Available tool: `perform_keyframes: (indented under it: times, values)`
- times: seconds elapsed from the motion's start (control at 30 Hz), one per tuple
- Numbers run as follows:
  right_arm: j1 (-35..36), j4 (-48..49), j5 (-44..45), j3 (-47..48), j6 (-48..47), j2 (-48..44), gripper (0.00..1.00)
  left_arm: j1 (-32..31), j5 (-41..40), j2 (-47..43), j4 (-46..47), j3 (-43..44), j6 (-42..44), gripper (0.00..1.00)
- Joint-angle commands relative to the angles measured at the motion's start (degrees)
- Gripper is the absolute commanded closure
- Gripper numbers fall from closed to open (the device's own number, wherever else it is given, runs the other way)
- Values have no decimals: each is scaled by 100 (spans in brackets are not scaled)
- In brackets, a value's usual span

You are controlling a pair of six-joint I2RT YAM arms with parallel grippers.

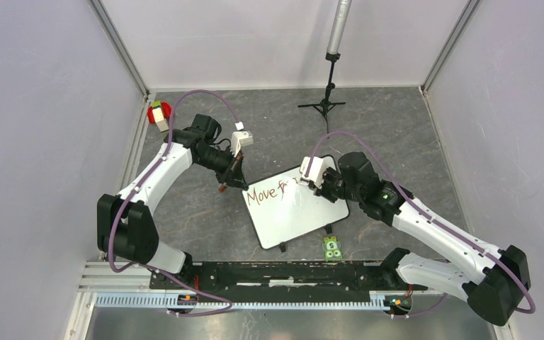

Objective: Write a sentence on the whiteboard

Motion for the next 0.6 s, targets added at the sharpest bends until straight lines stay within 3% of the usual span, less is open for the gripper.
perform_keyframes:
  times: [0.0,0.57]
  values:
    - [-15,-95,155,205,-78,53,100,-170,-341,180,-261,-71,137,97]
    - [-27,-120,386,288,-130,86,100,-167,-341,190,-264,-49,148,98]
